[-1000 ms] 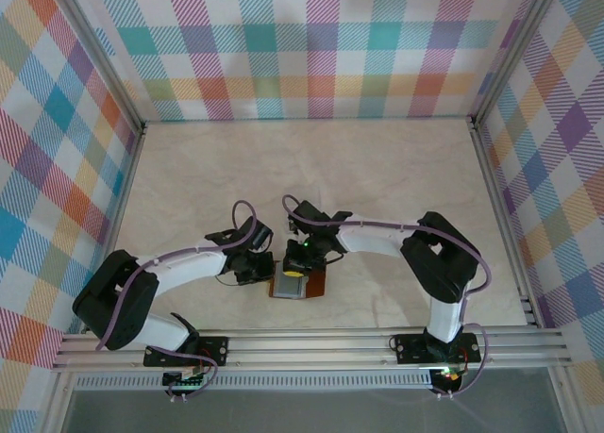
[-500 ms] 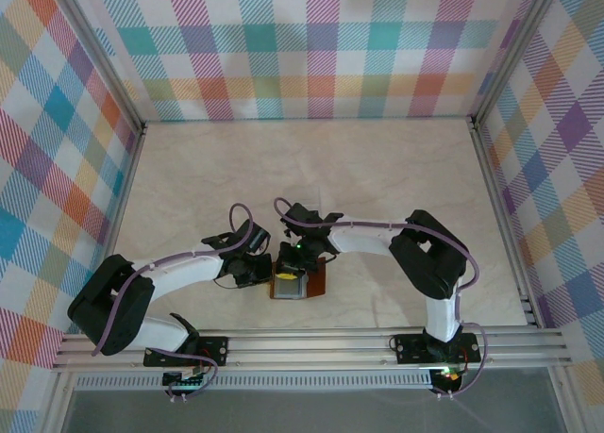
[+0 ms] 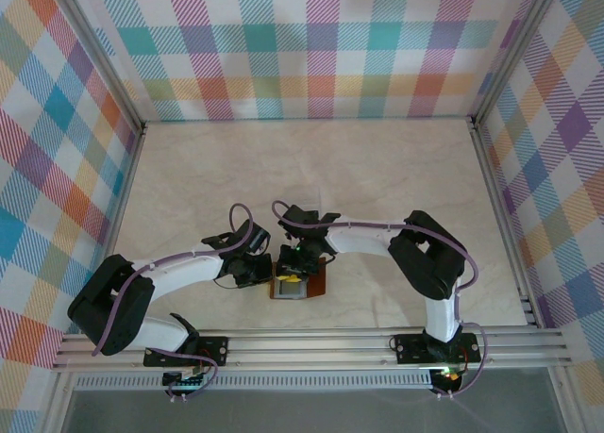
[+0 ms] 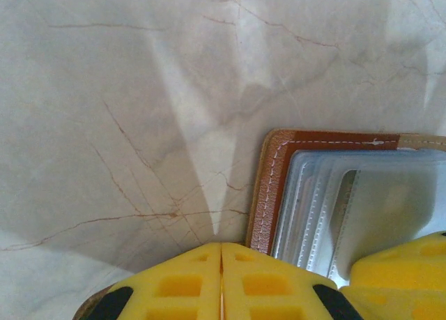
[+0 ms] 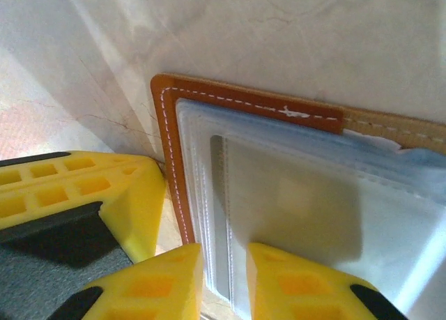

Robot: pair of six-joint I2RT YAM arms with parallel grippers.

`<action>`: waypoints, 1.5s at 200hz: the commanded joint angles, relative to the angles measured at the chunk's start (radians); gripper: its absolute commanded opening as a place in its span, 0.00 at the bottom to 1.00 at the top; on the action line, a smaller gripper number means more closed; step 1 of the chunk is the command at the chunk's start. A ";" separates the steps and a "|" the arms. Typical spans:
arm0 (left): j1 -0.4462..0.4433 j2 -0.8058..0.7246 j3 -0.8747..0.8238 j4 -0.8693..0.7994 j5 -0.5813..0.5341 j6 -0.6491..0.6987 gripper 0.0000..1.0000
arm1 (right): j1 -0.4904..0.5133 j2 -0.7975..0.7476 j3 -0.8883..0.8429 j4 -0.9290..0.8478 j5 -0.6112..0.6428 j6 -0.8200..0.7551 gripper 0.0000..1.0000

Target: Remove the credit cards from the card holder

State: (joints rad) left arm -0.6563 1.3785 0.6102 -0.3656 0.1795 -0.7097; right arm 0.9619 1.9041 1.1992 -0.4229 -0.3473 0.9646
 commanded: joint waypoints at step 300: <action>0.006 0.037 0.022 -0.063 0.000 0.008 0.10 | 0.060 -0.022 0.179 -0.532 0.447 -0.099 0.50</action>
State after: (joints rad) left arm -0.6556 1.3922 0.6209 -0.3717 0.1860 -0.7097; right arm 1.0153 1.9041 1.3491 -0.8795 0.0406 0.8772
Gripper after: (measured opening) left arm 0.095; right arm 0.499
